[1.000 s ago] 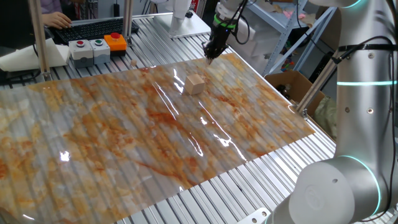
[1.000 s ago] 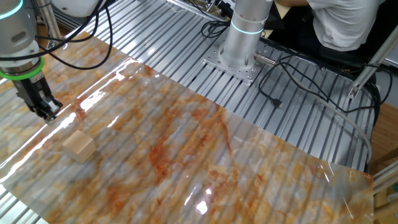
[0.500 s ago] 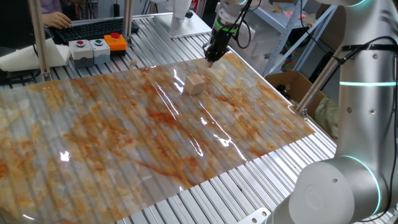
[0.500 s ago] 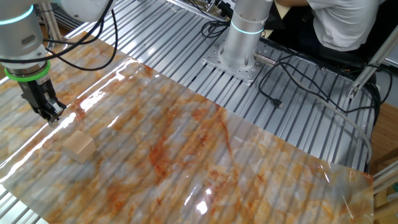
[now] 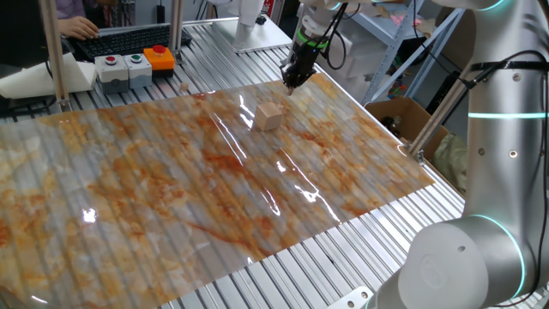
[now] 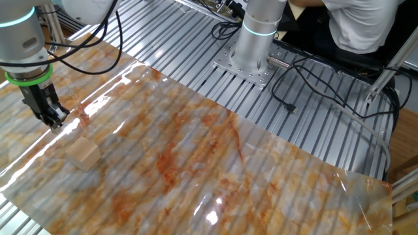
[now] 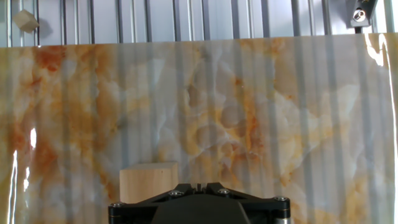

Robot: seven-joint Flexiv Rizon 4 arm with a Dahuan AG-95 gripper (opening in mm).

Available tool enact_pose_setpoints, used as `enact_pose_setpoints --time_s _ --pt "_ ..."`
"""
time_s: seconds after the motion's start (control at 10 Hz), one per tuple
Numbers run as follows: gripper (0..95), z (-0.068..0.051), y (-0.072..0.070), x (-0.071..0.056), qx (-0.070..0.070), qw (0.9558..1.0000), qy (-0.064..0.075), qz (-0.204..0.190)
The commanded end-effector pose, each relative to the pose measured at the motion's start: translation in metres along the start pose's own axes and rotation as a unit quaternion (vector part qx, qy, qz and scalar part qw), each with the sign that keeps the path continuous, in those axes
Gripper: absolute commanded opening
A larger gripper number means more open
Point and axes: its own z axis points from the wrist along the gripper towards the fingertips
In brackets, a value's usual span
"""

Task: Use the gripper to push the small block from left to right

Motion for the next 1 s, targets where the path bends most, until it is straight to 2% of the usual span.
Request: enact_pose_setpoints --time_s 0.1,0.7,0.9,1.0 --pt "0.0 0.0009 -0.0008 -0.0007 0.000 1.0000 -0.001 -0.001" --pt "0.0 0.0019 -0.0011 0.0004 0.001 1.0000 -0.002 -0.005" --pt "0.0 0.0019 -0.0011 0.0004 0.010 0.9999 0.003 -0.003" --pt "0.0 0.0019 -0.0011 0.0004 0.008 1.0000 0.002 0.001"
